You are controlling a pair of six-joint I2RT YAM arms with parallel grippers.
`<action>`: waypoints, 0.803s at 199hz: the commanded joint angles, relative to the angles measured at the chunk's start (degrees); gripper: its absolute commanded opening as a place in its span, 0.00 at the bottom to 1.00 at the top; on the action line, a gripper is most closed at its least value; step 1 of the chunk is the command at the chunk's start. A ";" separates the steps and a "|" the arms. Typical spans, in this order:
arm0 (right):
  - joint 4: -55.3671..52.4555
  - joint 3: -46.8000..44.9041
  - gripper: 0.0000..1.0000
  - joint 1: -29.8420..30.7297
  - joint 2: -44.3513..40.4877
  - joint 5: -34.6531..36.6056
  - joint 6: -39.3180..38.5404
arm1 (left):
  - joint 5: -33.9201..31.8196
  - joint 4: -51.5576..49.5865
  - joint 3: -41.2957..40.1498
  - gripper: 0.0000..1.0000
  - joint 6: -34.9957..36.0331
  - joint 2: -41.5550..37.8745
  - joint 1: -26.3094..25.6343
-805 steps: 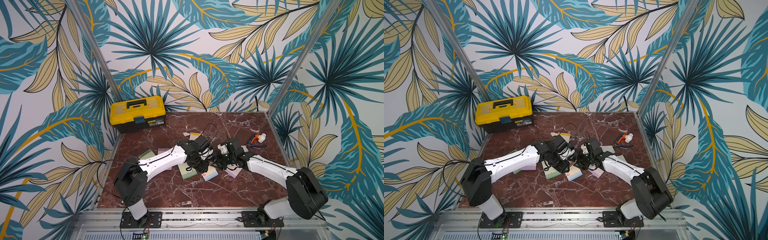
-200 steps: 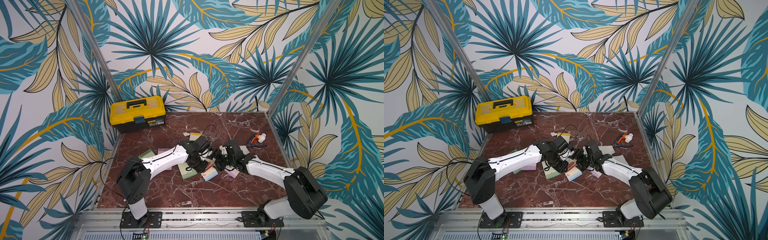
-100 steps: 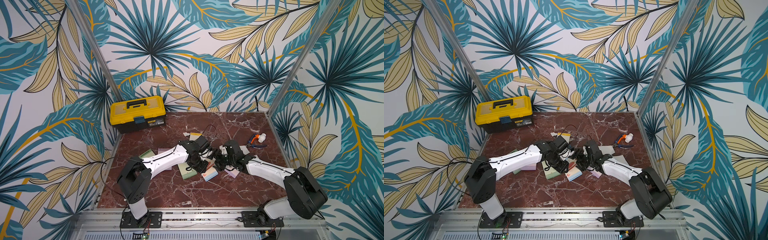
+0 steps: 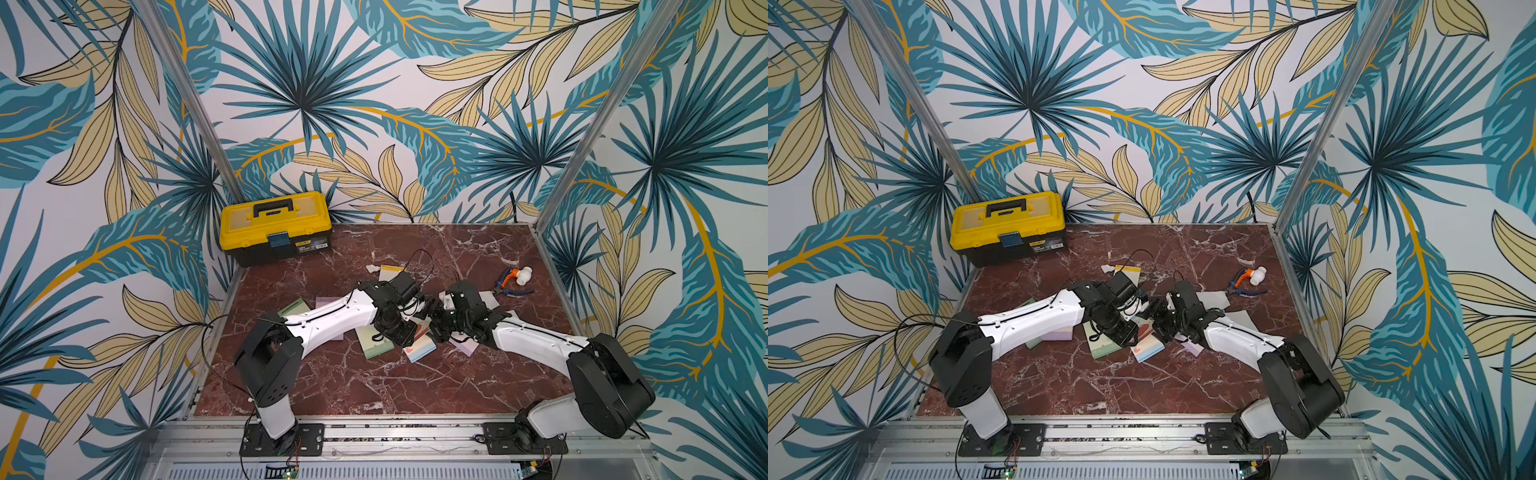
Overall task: Tear off pages from different memo pads
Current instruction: Pick up the memo pad from the center of the board.
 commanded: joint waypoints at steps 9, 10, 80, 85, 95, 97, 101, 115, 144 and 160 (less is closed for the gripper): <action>2.77 -1.21 0.71 0.45 -1.10 -0.17 1.48 | -0.36 0.30 2.11 0.43 0.74 0.94 -1.32; 2.78 -1.22 0.71 0.48 -1.08 -0.18 1.48 | -0.36 0.28 2.10 0.43 0.72 0.94 -1.32; 3.46 -1.07 0.71 0.50 -1.23 -0.53 1.74 | -2.23 0.13 2.00 0.42 -0.10 0.67 -1.32; 3.48 -1.12 0.71 0.50 -1.24 -0.51 1.74 | -2.37 0.11 1.93 0.42 -0.15 0.54 -1.32; 3.55 -1.32 0.71 0.45 -1.24 -0.51 1.72 | -2.70 0.17 1.91 0.41 -0.21 0.46 -1.27; 3.50 -1.26 0.71 0.46 -1.21 -0.53 1.74 | -2.78 0.17 1.91 0.41 -0.26 0.42 -1.28; 3.53 -1.25 0.71 0.50 -1.29 -0.50 1.71 | -2.79 0.17 1.83 0.40 -0.27 0.37 -1.31; 3.50 -1.25 0.71 0.50 -1.41 -0.53 1.58 | -3.73 0.17 1.77 0.38 -0.73 0.24 -1.32; 3.64 -1.27 0.71 0.50 -1.50 -0.54 1.61 | -5.61 -0.11 1.78 0.33 -1.58 0.14 -1.32; 3.80 -1.25 0.71 0.49 -1.50 -0.62 1.61 | -5.84 -0.27 1.91 0.31 -1.76 0.32 -1.32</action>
